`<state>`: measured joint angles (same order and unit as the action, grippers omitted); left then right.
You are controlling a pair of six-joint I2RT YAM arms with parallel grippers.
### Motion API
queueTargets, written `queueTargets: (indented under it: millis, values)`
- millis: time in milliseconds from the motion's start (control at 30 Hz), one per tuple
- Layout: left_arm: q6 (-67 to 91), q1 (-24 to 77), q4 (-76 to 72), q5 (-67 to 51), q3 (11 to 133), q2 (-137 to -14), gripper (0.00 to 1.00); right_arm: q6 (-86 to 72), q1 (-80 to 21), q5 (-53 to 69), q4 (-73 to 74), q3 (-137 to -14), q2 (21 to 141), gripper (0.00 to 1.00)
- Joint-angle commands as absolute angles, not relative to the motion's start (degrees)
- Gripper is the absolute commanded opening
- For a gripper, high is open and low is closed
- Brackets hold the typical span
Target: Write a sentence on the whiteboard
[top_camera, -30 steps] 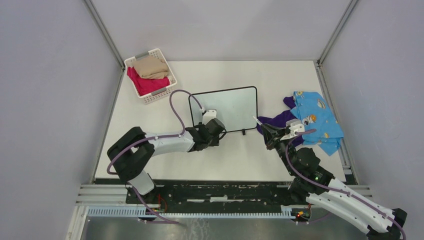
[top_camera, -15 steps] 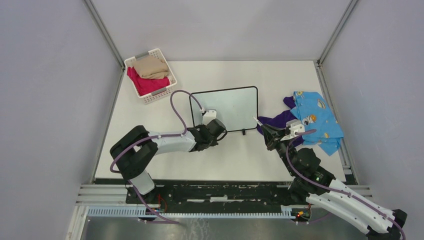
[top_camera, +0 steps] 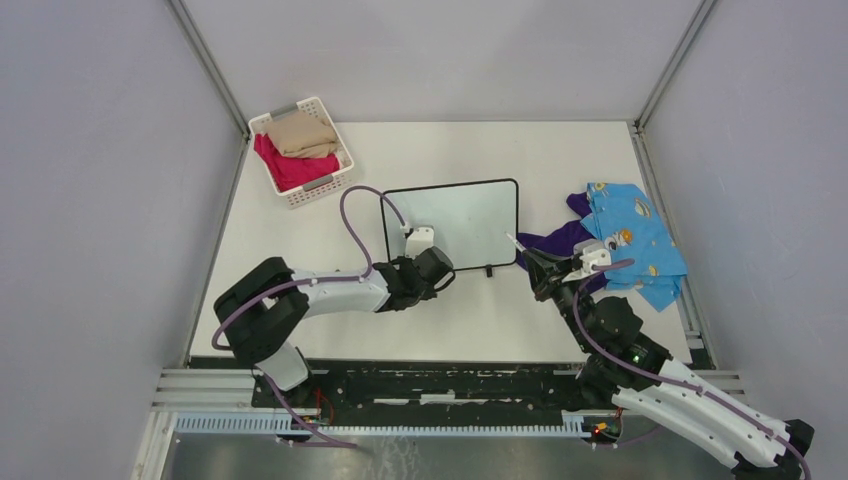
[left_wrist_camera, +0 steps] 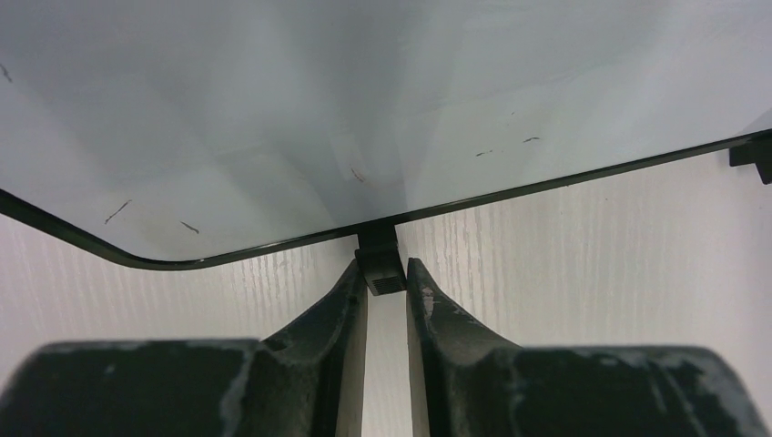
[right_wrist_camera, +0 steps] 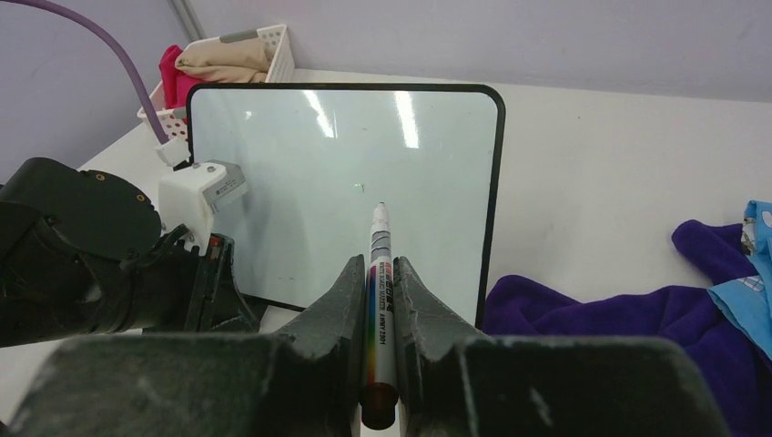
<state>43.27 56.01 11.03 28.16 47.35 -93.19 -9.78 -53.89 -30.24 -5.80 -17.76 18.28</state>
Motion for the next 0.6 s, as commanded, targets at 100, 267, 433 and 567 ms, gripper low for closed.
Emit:
queueTargets:
  millis: [100, 267, 433, 567]
  values:
    - [45.4, 57.9, 12.6, 30.5, 46.3, -90.2, 0.13, -10.8, -54.1, -31.0, -5.9, -18.8, 16.8, 0.00]
    - [45.6, 58.4, 13.1, 30.4, 46.0, -88.5, 0.33, -11.0, -54.0, -31.0, -5.5, -19.0, 16.4, 0.00]
    - [46.3, 58.3, 14.2, 30.2, 44.9, -85.2, 0.52, -11.1, -54.0, -30.6, -5.2, -19.6, 16.5, 0.00]
    - [46.9, 58.4, 15.8, 29.7, 43.4, -80.7, 0.66, -11.3, -54.0, -30.2, -5.2, -19.9, 16.7, 0.00]
